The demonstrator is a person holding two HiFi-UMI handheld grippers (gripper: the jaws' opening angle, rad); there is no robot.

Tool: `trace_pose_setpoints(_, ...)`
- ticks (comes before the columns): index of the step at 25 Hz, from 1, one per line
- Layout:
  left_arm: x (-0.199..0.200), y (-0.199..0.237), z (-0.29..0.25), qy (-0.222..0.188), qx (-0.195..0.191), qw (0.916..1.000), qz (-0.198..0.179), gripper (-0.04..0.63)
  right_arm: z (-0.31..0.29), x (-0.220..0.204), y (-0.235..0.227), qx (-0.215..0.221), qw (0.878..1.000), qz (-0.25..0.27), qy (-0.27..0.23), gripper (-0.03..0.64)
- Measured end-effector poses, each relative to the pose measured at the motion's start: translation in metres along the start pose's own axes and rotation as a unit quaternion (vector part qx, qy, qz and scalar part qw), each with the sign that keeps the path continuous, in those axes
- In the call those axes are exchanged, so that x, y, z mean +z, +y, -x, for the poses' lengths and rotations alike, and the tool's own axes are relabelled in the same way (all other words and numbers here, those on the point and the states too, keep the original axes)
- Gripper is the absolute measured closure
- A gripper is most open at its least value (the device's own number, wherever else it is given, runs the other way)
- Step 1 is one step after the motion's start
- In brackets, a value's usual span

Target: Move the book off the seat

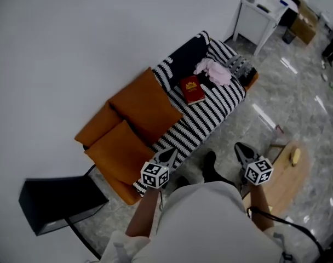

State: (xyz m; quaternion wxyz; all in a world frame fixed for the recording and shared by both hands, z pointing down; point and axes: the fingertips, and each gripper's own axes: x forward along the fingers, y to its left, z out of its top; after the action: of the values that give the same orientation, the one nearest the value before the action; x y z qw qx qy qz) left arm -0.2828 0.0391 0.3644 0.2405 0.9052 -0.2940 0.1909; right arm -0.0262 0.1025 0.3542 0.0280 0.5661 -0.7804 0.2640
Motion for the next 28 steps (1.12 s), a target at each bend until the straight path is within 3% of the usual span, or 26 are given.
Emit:
trace_pose_setpoints(8,0.033,-0.009,-0.052,-0.025,0.020,0.9990,0.032,0.594,-0.030,0.036,-0.053,0.043,0.999,0.008,0.013,0.569)
trace_pose_setpoints(18,0.048,-0.024,-0.109,-0.015,0.059,0.9972,0.045,0.594,-0.050,0.055,-0.116,0.088,0.996,0.003,0.035,0.569)
trace_pose_setpoints(28,0.048,-0.026,-0.142,0.007,0.078,0.9954,0.054,0.594,-0.071,0.053,-0.144,0.110,0.992,-0.008,0.053,0.569)
